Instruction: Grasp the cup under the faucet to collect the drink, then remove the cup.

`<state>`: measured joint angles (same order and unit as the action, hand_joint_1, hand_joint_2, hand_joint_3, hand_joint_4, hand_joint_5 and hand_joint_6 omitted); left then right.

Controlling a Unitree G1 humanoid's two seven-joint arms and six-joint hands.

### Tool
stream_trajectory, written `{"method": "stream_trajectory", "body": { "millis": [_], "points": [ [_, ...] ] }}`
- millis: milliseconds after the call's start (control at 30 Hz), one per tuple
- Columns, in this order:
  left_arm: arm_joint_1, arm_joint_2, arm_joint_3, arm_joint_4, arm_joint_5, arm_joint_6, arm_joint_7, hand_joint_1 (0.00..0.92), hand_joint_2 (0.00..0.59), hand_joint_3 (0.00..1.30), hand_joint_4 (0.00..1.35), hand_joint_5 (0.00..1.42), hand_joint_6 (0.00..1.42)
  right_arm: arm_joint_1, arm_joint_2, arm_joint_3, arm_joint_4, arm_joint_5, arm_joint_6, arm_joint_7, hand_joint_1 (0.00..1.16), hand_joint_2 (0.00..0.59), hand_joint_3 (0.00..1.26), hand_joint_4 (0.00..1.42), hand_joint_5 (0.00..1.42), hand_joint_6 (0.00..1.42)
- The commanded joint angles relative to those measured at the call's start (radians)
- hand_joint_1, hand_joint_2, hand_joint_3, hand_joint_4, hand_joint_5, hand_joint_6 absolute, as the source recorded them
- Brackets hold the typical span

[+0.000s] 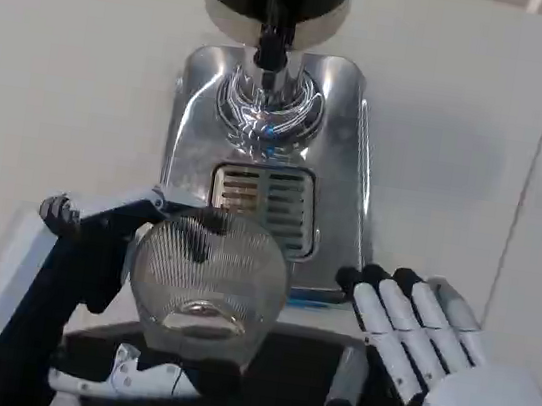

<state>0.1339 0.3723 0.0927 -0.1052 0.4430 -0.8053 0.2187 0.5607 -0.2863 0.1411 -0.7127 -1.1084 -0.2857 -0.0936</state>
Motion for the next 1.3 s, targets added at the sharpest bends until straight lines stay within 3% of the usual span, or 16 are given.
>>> {"method": "stream_trajectory", "body": {
  "millis": [33,400,600,933,1300],
  "points": [
    [-0.006,-0.010,0.009,0.002,-0.010,-0.026,-0.001,0.694,0.047,1.09,1.23,1.41,1.42,0.000,0.002,-0.003,-0.004,0.008,0.005,0.006,0.08,0.586,0.00,0.00,0.00,0.00],
    [-0.035,-0.022,0.019,0.039,0.015,-0.006,0.014,0.695,0.047,1.09,1.22,1.41,1.42,-0.014,0.013,0.004,-0.002,0.007,0.023,0.020,0.09,0.586,0.00,0.00,0.00,0.00],
    [-0.133,-0.052,0.017,0.155,0.086,0.033,0.069,0.695,0.047,1.09,1.22,1.41,1.42,-0.005,0.029,0.007,-0.012,-0.004,0.042,0.021,0.09,0.586,0.00,0.00,0.00,0.00],
    [-0.363,-0.074,-0.046,0.414,0.187,0.104,0.220,0.695,0.047,1.09,1.22,1.41,1.42,0.027,0.050,0.007,-0.035,-0.019,0.076,0.034,0.09,0.586,0.00,0.00,0.00,0.00],
    [-0.525,-0.111,-0.137,0.619,0.196,0.169,0.332,0.695,0.047,1.09,1.22,1.41,1.42,0.005,0.062,0.017,-0.038,-0.029,0.108,0.071,0.09,0.586,0.00,0.00,0.00,0.00]
  ]
}}
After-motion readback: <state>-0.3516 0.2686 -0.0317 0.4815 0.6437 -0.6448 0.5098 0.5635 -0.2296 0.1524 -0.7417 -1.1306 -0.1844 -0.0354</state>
